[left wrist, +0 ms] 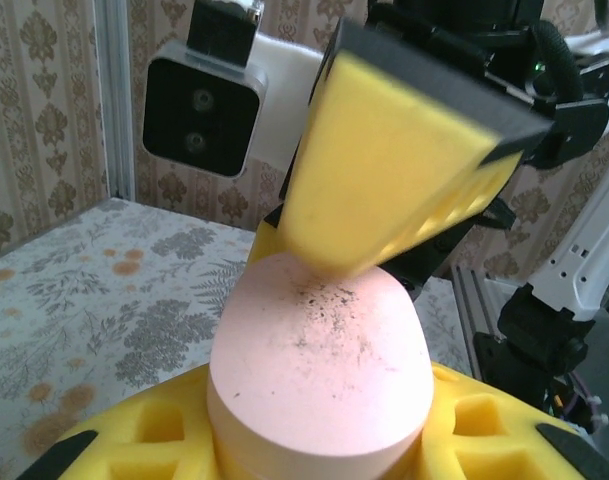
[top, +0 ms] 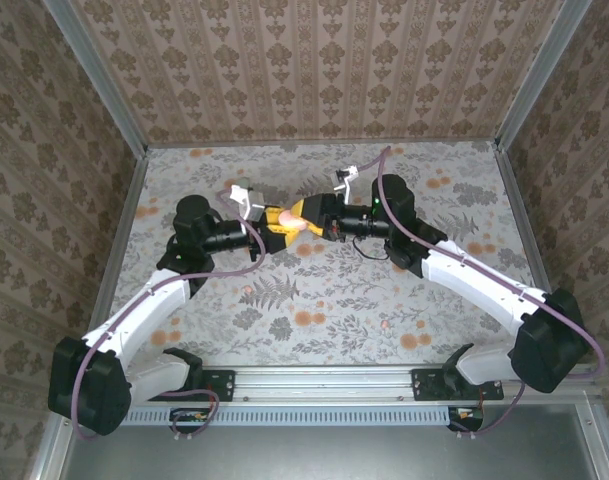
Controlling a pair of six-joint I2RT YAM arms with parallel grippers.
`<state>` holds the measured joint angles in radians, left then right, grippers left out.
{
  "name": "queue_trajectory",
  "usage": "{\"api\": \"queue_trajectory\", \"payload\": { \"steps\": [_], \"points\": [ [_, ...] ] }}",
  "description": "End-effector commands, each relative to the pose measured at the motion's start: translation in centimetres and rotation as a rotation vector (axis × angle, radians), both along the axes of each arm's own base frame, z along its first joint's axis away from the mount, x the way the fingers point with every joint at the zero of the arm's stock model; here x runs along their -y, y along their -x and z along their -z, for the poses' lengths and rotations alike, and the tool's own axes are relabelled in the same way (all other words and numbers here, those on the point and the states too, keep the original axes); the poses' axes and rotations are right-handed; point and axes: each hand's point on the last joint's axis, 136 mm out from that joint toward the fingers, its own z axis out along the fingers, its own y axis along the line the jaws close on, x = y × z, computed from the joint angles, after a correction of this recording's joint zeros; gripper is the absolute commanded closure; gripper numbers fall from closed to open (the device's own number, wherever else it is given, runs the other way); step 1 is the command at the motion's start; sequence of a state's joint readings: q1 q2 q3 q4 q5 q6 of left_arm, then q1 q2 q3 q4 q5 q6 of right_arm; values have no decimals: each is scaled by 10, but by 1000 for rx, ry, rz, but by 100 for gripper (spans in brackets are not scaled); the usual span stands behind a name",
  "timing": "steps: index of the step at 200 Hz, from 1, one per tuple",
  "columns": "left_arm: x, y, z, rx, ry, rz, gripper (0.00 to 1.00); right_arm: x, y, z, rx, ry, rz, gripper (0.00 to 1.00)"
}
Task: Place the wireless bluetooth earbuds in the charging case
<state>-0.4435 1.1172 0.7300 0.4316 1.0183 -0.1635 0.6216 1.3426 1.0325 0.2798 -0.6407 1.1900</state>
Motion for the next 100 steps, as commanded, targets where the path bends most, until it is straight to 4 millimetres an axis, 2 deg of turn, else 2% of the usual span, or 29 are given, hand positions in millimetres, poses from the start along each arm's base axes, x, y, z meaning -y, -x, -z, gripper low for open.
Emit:
{"api": "queue_trajectory", "payload": {
  "steps": [1,24,40,59,75,100],
  "points": [
    [-3,9,-17,15,-1,43,77,14,10,-19,92,-4,-10,39],
    [-11,13,-23,-28,-6,85,80,38,14,-28,161,28,-7,35],
    [-18,14,-25,-35,-16,93,81,51,23,-33,301,137,-3,35],
    [-23,17,-26,-45,-30,99,81,62,35,-20,430,342,-29,35],
    [-25,19,-27,-60,-37,114,82,63,43,-8,501,463,-81,35],
    [-26,23,-28,-75,-39,135,84,55,55,4,582,550,-172,32]
  ]
}}
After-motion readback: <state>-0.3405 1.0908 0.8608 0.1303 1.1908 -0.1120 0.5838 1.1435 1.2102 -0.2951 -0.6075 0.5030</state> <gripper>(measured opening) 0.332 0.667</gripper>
